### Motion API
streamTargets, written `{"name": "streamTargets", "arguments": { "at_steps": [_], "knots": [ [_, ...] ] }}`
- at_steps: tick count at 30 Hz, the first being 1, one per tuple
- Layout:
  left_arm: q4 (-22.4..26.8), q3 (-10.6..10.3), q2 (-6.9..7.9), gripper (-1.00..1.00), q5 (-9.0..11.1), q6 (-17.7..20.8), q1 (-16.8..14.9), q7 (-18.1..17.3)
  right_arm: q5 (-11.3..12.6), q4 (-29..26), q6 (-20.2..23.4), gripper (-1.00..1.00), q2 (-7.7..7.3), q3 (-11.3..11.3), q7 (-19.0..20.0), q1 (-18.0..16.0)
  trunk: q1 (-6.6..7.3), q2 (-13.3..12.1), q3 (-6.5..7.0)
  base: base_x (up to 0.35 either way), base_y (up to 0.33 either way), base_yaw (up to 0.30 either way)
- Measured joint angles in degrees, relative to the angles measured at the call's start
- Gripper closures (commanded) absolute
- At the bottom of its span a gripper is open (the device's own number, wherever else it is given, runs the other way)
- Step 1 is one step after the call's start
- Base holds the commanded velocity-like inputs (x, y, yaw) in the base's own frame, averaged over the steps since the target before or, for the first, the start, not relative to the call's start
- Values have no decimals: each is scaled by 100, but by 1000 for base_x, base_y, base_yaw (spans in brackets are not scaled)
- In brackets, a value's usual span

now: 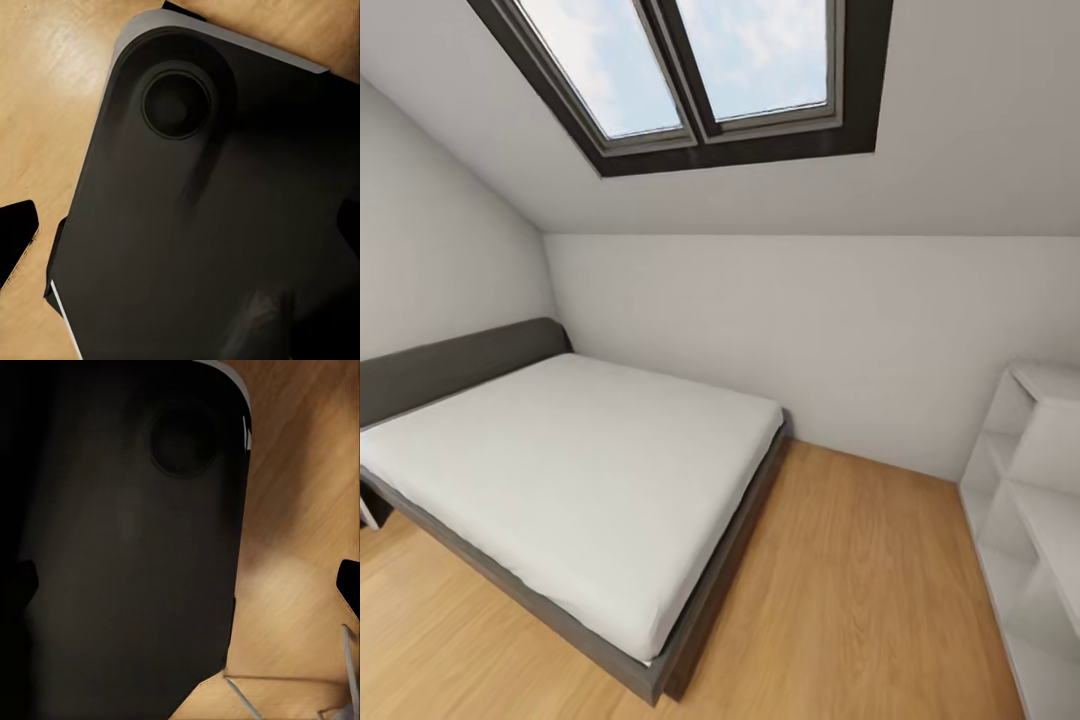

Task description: Attach the digital camera to the camera tripod in the bedroom.

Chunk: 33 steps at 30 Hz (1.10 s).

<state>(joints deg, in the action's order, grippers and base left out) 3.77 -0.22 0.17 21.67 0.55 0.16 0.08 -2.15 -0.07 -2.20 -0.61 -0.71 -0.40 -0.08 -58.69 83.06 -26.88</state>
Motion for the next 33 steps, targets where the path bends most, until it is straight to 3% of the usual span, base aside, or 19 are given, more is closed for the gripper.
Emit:
{"name": "streamTargets", "arguments": {
  "at_steps": [8, 16, 33],
  "knots": [
    [12, -12, 0, -100, -7, -32, 0, 0, 4, -1, -7, -100, 1, 5, -4, 0, -1, 0, 0, 272, 165, 0],
    [18, -16, 0, -100, -9, -38, 0, 0, 10, 4, -16, -100, 0, 14, -1, 0, -3, 0, 0, 60, 45, -24],
    [16, 22, 0, -100, 24, -39, 0, 0, 31, 7, -11, -100, 15, 43, 0, 0, -3, 0, 0, 3, 3, -214]
  ]
}}
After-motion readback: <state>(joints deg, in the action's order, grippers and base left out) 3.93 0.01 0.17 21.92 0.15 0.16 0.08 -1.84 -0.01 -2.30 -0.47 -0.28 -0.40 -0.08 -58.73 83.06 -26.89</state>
